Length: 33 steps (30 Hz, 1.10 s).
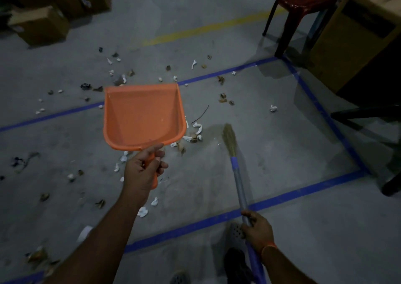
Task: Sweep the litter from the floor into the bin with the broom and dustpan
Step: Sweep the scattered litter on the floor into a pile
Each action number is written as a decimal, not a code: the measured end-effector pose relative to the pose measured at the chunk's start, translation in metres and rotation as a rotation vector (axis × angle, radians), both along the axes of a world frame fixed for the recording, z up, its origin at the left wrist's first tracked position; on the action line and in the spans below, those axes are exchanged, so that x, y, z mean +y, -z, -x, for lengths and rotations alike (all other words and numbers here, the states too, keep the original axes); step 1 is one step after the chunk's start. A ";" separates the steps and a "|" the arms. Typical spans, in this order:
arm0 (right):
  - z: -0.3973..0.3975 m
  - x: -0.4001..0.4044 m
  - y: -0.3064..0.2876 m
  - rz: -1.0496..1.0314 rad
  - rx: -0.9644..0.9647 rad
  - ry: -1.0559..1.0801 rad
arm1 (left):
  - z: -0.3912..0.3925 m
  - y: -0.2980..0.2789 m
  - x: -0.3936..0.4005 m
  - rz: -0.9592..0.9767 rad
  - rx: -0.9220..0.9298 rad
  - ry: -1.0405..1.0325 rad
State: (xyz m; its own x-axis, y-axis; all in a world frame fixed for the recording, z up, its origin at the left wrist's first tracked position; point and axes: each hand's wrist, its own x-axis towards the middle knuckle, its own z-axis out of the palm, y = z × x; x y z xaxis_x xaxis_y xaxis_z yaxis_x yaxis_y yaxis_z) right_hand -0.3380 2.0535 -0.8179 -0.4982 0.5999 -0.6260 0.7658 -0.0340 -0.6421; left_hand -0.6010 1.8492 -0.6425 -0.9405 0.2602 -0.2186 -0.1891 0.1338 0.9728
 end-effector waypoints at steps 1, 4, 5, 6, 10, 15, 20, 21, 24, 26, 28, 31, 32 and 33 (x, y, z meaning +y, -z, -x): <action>-0.008 -0.012 0.002 -0.027 -0.037 0.003 | -0.004 -0.001 -0.012 0.002 0.002 0.017; -0.019 -0.050 0.014 -0.035 -0.128 -0.071 | -0.015 -0.001 -0.050 0.012 0.005 0.041; -0.016 -0.062 0.015 -0.032 -0.151 -0.126 | -0.017 0.000 -0.063 0.013 0.003 0.039; -0.012 -0.072 0.019 -0.036 -0.160 -0.191 | -0.019 0.001 -0.075 0.013 -0.001 0.036; 0.020 -0.095 0.016 -0.008 -0.100 -0.371 | -0.023 0.003 -0.109 0.024 -0.010 0.007; 0.040 -0.075 -0.003 0.031 0.050 -0.375 | -0.020 -0.003 -0.109 -0.001 -0.008 -0.022; 0.050 0.010 -0.010 -0.128 0.101 -0.315 | -0.004 -0.004 -0.063 0.000 0.027 -0.006; 0.053 0.033 -0.012 -0.148 0.091 -0.286 | -0.001 -0.002 -0.050 -0.008 0.023 -0.006; 0.063 0.109 -0.012 -0.216 0.050 -0.194 | 0.005 0.005 -0.008 -0.021 0.012 0.001; 0.069 0.159 -0.013 -0.273 0.006 -0.154 | 0.009 0.009 0.020 -0.016 0.011 0.000; 0.073 0.206 -0.014 -0.302 -0.036 -0.121 | 0.014 0.010 0.046 -0.011 0.018 -0.006; 0.075 0.265 -0.012 -0.291 -0.069 -0.033 | 0.025 0.006 0.080 -0.012 0.032 -0.009; 0.076 0.281 -0.009 -0.287 -0.077 -0.012 | 0.030 0.004 0.089 -0.009 0.035 -0.010; 0.078 0.295 -0.007 -0.284 -0.095 -0.006 | 0.034 0.003 0.097 -0.009 0.040 -0.013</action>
State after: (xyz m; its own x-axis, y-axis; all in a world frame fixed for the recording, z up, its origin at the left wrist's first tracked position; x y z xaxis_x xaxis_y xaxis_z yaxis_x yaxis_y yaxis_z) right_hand -0.4160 2.3481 -0.8112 -0.4495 0.7548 -0.4778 0.8225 0.1412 -0.5509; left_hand -0.6353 1.9463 -0.6450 -0.9516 0.2501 -0.1784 -0.1515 0.1230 0.9808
